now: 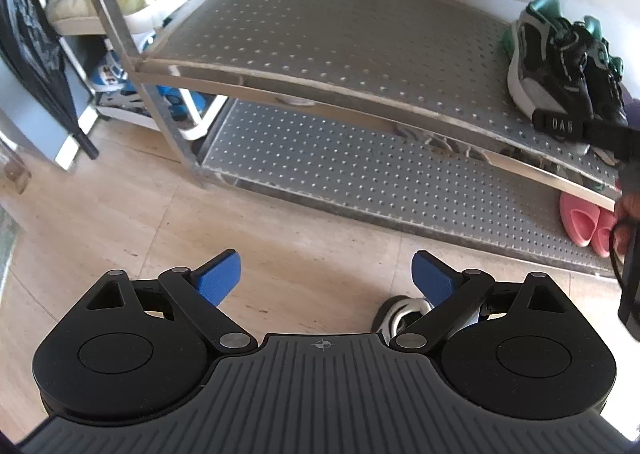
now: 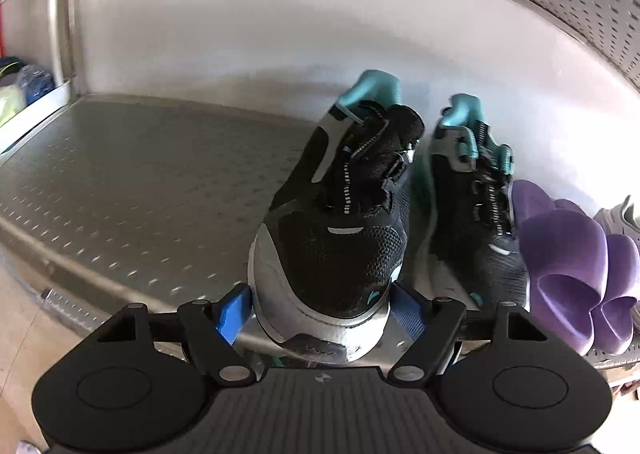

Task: Organize scattered shoes
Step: 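Push the black-teal sneakers into line on the shelf with the right tool, then move the right tool down to the white-black sneaker pair on the floor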

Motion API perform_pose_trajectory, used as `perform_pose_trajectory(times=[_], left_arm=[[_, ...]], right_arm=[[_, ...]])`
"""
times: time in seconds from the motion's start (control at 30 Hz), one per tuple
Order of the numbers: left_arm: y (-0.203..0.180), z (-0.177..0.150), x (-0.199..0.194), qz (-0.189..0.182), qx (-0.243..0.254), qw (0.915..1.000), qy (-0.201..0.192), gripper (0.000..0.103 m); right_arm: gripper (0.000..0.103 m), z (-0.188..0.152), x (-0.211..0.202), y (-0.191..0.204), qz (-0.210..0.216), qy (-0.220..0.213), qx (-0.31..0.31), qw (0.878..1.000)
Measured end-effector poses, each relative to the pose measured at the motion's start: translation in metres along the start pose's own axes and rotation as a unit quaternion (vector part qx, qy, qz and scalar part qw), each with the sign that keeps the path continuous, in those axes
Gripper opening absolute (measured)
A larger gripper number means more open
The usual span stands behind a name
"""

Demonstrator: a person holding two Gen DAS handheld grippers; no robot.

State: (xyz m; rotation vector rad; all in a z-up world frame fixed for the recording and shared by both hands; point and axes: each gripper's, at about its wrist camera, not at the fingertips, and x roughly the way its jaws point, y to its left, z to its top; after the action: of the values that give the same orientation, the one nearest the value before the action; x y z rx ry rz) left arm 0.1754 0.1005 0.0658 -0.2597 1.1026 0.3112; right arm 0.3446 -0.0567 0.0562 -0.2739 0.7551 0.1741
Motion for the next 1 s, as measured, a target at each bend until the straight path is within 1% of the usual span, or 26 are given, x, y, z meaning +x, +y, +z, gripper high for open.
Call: perform_pose_trajectory(times=[0.13,0.17,0.23,0.3,0.33,0.4,0.43,0.47,0.53,0.57,0.63,0.67,0.7,0.73,0.77,0.8,0.83,0.87,0.9,0.93,0.97,1.0], left_arm=[[-0.002,-0.001,0.004,0.001,0.003,1.0,0.007,0.096],[-0.003,0.0,0.004,0.001,0.003,1.0,0.007,0.096],[-0.005,0.0,0.003,-0.001,0.005,1.0,0.005,0.096],[-0.008,-0.001,0.002,-0.004,0.008,0.9999,0.005,0.096],[-0.009,-0.001,0.001,-0.005,0.009,0.9999,0.005,0.096],[-0.011,-0.002,0.002,-0.01,0.015,0.9998,0.007,0.096],[-0.012,-0.002,0.002,-0.011,0.019,0.9997,0.008,0.096],[-0.014,-0.003,0.002,-0.011,0.022,0.9996,0.009,0.096],[-0.015,-0.006,0.003,-0.011,0.029,0.9995,0.013,0.096],[-0.016,-0.007,0.004,-0.01,0.032,0.9993,0.014,0.096],[-0.018,-0.01,0.005,-0.011,0.037,0.9991,0.018,0.096],[-0.019,-0.012,0.006,-0.011,0.04,0.9989,0.02,0.096],[-0.021,-0.014,0.006,-0.012,0.044,0.9988,0.021,0.096],[-0.023,-0.016,0.007,-0.01,0.049,0.9985,0.023,0.096],[-0.026,-0.017,0.009,-0.008,0.054,0.9982,0.024,0.096],[-0.028,-0.019,0.01,-0.007,0.057,0.998,0.026,0.096],[-0.03,-0.02,0.012,-0.006,0.061,0.9977,0.028,0.096],[-0.033,-0.021,0.014,-0.007,0.062,0.9975,0.032,0.096],[-0.035,-0.021,0.016,-0.008,0.063,0.9973,0.036,0.096],[-0.037,-0.022,0.018,-0.009,0.064,0.9971,0.039,0.096],[-0.039,-0.022,0.019,-0.013,0.063,0.9971,0.041,0.096],[-0.04,-0.021,0.019,-0.016,0.063,0.997,0.042,0.096]], right_arm=[[0.074,-0.007,0.008,-0.01,-0.014,0.008,0.026,1.0],[0.072,-0.009,0.008,-0.014,-0.012,0.011,0.04,0.999],[0.074,-0.014,0.006,-0.023,0.001,0.022,0.074,0.997],[0.076,-0.018,-0.005,-0.032,0.008,0.024,0.101,0.995],[0.08,-0.02,-0.011,-0.036,0.011,0.023,0.109,0.994],[0.083,-0.028,-0.036,-0.046,0.035,0.013,0.141,0.989],[0.086,-0.033,-0.05,-0.052,0.051,0.01,0.162,0.985],[0.087,-0.042,-0.066,-0.057,0.066,0.007,0.184,0.981],[0.093,-0.065,-0.101,-0.066,0.094,0.001,0.231,0.968],[0.094,-0.078,-0.116,-0.068,0.107,0.004,0.251,0.962],[0.095,-0.102,-0.127,-0.066,0.121,0.04,0.275,0.953],[0.095,-0.114,-0.125,-0.064,0.129,0.078,0.292,0.945],[0.095,-0.126,-0.117,-0.061,0.139,0.13,0.312,0.931],[0.093,-0.133,-0.111,-0.058,0.147,0.163,0.32,0.922],[0.091,-0.139,-0.105,-0.053,0.151,0.182,0.312,0.92],[0.08,-0.144,-0.098,-0.043,0.149,0.196,0.276,0.929],[0.064,-0.147,-0.094,-0.034,0.144,0.208,0.241,0.937],[0.058,-0.151,-0.087,-0.024,0.135,0.229,0.208,0.941],[0.046,-0.158,-0.075,-0.016,0.128,0.251,0.181,0.942],[0.041,-0.163,-0.067,-0.012,0.126,0.265,0.172,0.94],[0.041,-0.169,-0.057,-0.011,0.129,0.277,0.179,0.935],[0.041,-0.178,-0.044,-0.01,0.137,0.293,0.193,0.926]])
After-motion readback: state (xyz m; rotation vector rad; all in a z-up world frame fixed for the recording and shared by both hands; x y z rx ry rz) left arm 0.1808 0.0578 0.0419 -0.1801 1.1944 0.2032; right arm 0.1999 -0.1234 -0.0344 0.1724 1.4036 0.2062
